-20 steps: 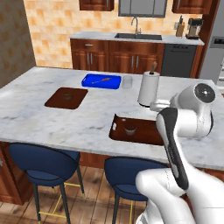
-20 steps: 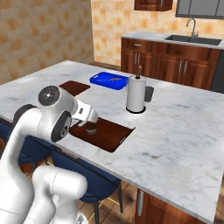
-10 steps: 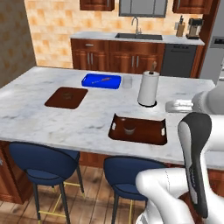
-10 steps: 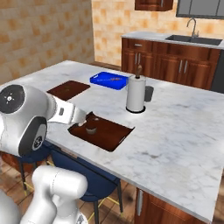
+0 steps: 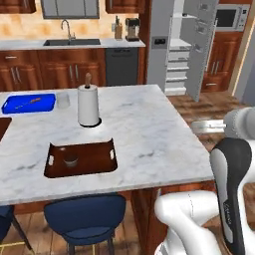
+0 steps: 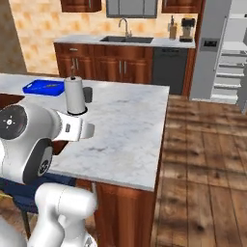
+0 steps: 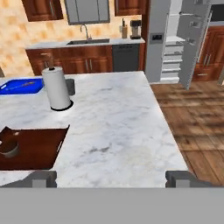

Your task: Take the cake and cupcake from the fridge and place them on the empty tray on the dining counter.

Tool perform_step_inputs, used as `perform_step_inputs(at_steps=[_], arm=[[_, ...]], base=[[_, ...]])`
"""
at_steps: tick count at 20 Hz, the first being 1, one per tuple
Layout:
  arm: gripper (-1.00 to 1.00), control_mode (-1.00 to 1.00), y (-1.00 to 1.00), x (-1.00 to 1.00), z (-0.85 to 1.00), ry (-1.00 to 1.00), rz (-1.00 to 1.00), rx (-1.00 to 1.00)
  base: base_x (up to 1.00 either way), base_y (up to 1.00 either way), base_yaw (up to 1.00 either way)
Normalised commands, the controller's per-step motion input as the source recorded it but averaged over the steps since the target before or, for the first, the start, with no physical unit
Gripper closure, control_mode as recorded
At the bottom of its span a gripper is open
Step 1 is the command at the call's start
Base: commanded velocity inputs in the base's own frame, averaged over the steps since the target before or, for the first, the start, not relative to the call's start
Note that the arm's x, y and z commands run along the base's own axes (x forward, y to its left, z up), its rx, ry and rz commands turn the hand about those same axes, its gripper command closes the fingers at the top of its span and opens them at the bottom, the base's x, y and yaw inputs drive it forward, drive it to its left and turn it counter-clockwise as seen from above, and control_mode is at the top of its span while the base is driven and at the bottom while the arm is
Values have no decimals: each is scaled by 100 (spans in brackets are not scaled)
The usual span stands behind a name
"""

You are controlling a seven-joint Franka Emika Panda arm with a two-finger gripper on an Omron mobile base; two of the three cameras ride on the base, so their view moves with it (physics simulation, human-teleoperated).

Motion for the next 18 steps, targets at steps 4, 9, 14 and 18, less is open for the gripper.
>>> perform_step_inputs(at_steps=[4,9,14,18], arm=[[-100,100,0,0,0,0,0,0],[-100,100,0,0,0,0,0,0],[-100,100,0,0,0,0,0,0],[-100,100,0,0,0,0,0,0]], base=[[8,-87,-45],[61,-100,3],[54,-100,3],[72,-100,3]])
